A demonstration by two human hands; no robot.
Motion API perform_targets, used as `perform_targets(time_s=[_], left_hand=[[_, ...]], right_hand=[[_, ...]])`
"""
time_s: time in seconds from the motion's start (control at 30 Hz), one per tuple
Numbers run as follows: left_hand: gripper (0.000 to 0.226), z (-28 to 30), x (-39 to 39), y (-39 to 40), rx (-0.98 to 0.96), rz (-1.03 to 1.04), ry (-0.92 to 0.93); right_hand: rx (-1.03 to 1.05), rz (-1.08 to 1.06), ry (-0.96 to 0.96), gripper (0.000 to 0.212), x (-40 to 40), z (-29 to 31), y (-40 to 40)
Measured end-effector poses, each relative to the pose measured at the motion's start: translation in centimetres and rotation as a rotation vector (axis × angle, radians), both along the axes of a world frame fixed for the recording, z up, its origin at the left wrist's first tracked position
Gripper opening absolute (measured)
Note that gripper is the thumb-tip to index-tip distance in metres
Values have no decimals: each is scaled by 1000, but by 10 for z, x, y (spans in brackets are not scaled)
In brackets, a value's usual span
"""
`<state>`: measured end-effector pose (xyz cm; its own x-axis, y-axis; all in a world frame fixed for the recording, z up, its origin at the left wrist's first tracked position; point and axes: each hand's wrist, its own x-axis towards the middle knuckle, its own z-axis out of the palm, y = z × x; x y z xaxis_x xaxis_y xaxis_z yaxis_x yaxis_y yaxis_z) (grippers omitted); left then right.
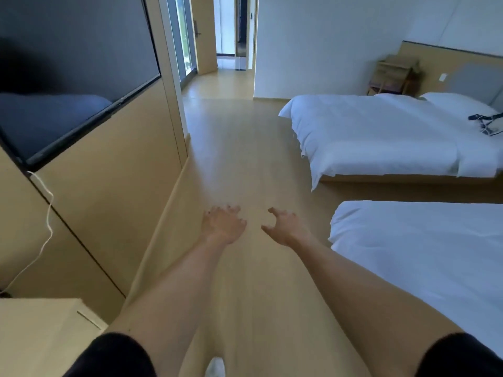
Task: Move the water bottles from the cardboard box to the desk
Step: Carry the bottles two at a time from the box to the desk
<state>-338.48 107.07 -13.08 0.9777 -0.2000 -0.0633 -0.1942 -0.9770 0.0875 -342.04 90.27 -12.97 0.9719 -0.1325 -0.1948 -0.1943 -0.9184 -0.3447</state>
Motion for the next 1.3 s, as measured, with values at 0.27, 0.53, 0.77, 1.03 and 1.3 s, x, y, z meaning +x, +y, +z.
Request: perform_targets(time_s=[0.27, 0.53, 0.77, 1.03, 1.3], left_hand=[[48, 7, 144, 20, -10, -50, 40], [48, 8, 250, 14, 56, -89, 64], [47, 4, 338, -26, 49, -94, 111], [46, 3, 475, -105, -23, -30, 141], [46, 22, 598, -182, -89, 46, 146]], right_hand=[[-7, -69, 50, 61, 128, 21, 23], [10, -130, 51, 58, 221, 16, 18], [61, -169, 44, 58, 305, -1, -24], [77, -91, 38, 58, 455, -4, -103], [31, -47, 64, 59, 591, 14, -185]])
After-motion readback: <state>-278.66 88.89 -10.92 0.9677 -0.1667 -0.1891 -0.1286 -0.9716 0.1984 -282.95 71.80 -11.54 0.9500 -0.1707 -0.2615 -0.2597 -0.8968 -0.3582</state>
